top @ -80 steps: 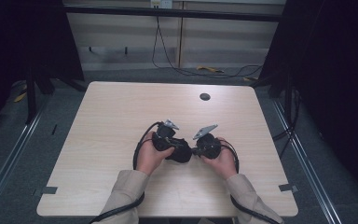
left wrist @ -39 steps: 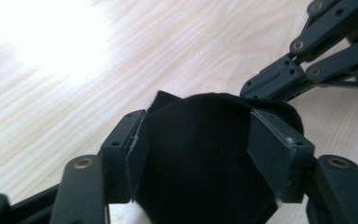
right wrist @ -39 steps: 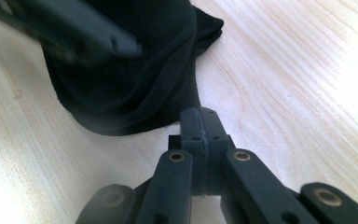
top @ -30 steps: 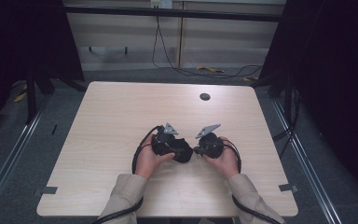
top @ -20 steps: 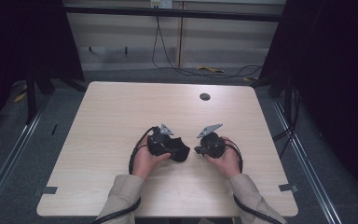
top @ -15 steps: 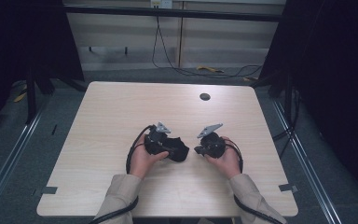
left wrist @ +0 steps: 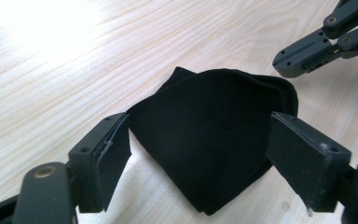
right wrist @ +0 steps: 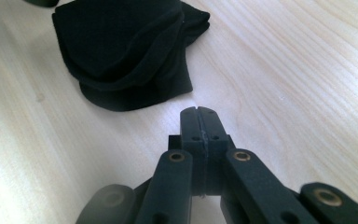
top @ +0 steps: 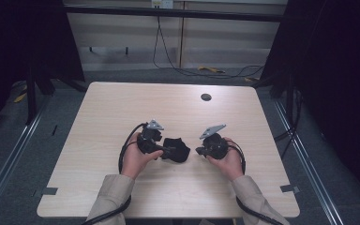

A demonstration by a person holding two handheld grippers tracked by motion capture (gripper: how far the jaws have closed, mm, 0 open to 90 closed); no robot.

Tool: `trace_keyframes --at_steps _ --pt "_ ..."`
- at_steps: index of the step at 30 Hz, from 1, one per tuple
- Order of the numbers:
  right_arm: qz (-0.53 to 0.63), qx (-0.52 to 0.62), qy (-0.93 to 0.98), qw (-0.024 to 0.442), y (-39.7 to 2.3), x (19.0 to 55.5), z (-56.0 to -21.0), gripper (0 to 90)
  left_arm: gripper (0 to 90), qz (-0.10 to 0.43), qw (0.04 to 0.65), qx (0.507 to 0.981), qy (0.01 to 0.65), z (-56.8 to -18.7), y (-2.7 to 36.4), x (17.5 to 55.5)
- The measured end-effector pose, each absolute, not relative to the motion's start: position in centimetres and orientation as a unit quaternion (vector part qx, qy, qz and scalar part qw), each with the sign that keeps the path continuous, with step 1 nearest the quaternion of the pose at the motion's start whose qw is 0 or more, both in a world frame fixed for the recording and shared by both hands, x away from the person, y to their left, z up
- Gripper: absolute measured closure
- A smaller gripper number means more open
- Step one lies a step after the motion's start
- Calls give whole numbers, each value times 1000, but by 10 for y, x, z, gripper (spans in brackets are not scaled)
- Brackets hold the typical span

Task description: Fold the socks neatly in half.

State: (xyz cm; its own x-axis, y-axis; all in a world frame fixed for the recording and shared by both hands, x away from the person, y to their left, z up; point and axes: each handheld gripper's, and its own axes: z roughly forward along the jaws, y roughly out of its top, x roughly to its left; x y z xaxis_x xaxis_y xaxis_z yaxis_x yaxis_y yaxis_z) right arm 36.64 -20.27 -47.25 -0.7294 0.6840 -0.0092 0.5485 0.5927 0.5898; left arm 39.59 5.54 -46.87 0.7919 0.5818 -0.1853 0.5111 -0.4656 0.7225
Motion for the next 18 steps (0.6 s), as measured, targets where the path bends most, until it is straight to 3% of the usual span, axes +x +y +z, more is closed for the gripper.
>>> trace_keyframes --at_steps 12,18 --pt "304 353 877 116 -208 364 -469 900 202 47 408 853 322 -466 72 393" --pt "308 350 877 113 -206 364 -470 820 205 46 404 851 333 -470 84 394"
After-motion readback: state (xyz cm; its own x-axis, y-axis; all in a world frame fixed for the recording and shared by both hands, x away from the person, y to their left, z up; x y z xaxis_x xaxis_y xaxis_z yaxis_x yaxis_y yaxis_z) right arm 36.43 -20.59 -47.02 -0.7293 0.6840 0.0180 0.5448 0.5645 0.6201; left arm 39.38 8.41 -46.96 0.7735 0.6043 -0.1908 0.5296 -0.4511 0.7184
